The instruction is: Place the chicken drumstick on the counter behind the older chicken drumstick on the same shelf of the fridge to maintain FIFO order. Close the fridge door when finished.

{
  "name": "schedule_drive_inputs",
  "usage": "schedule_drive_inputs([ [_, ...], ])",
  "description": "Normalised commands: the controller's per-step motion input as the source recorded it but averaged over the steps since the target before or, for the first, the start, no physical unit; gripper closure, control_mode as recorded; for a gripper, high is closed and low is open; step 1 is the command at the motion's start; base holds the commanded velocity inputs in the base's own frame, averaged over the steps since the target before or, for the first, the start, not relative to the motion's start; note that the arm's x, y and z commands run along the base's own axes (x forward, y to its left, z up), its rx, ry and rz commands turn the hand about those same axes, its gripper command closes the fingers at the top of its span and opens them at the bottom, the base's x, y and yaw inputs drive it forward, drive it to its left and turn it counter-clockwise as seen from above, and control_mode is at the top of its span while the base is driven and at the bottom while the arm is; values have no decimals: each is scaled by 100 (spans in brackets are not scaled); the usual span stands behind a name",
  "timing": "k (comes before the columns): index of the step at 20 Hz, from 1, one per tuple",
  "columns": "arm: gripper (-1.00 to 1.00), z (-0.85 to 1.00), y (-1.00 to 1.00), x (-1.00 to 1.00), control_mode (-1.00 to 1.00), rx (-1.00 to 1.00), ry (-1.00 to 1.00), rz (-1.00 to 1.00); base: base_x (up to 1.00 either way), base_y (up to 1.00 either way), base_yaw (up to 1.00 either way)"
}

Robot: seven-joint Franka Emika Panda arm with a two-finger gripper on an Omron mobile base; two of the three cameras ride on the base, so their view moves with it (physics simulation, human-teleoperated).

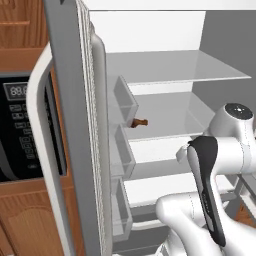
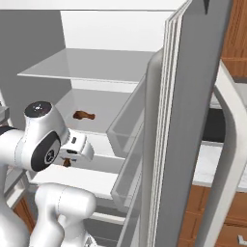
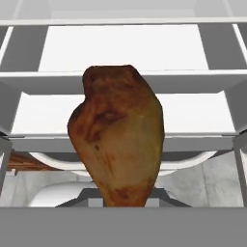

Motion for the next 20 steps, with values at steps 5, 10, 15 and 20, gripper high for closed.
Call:
schedule_drive_inputs([
  [5, 100, 0, 0, 0, 100, 0, 0, 0, 77, 18, 2],
  [10, 100, 0, 0, 85, -100, 0, -15, 16, 0, 0, 0],
  [15, 100, 0, 0, 83, -100, -4, -18, 17, 0, 0, 0],
  [20, 100, 2, -9, 28, -100, -13, -13, 18, 0, 0, 0],
])
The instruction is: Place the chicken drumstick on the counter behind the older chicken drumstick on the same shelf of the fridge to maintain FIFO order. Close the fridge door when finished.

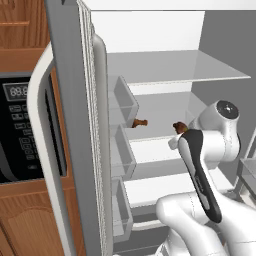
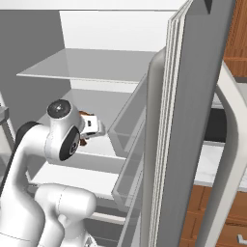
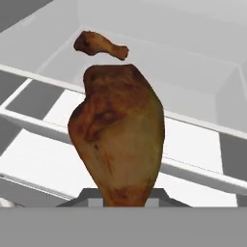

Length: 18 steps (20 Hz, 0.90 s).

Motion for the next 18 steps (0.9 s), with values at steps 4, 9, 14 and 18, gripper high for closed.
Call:
schedule_drive_inputs([
  [4, 100, 1, -2, 22, -100, -13, -9, 17, 0, 0, 0],
  [9, 100, 0, 0, 34, -100, -12, -2, 15, 0, 0, 0],
  [14, 100, 1, 0, 43, -100, -13, -1, 17, 0, 0, 0],
  [18, 100, 7, 0, 47, -100, -12, 0, 14, 0, 0, 0],
])
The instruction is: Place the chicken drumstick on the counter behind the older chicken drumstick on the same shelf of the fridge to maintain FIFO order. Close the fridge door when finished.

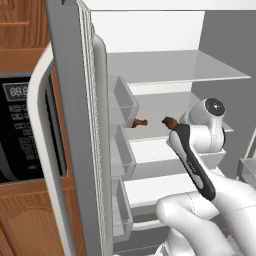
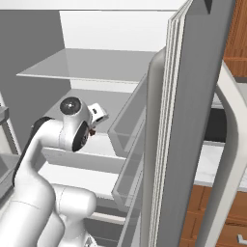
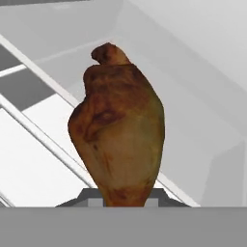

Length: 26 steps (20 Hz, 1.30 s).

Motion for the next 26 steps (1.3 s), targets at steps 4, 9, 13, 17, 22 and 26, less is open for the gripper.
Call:
schedule_drive_inputs([
  [4, 100, 9, 0, 55, -100, -11, 0, 8, 0, 0, 0],
  [9, 100, -2, 0, 42, -100, -6, -8, 2, 0, 0, 0],
  [13, 100, -1, -1, 21, -100, -3, -12, 3, 0, 0, 0],
  [17, 100, -1, -2, 33, -100, -2, -12, 8, 0, 0, 0],
  [22, 100, -2, 0, 40, -100, -2, -12, 7, 0, 0, 0],
  [26, 100, -6, 0, 60, -100, 0, 0, 7, 0, 0, 0],
])
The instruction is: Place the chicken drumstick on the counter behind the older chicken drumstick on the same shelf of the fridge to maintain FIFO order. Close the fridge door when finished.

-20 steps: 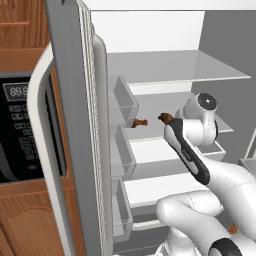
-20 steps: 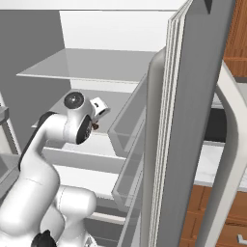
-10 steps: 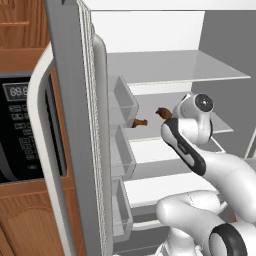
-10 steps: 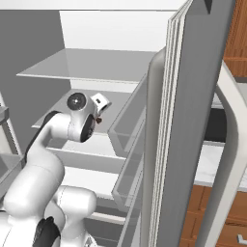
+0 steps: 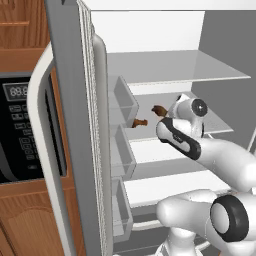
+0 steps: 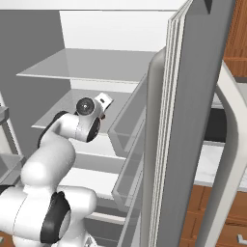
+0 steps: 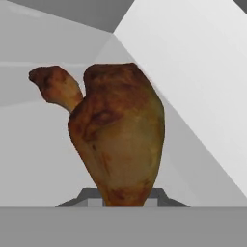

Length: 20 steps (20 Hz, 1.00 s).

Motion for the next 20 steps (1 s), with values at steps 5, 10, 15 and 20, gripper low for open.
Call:
schedule_drive_inputs([
  [5, 100, -1, 0, 40, -100, 0, -5, 4, 0, 0, 0],
  [10, 100, -6, 0, 45, -100, -1, -1, 2, 0, 0, 0],
  [15, 100, -5, 0, 52, -100, -3, 0, 0, 0, 0, 0],
  [20, 100, -16, 0, 55, -100, -2, 0, 0, 0, 0, 0],
])
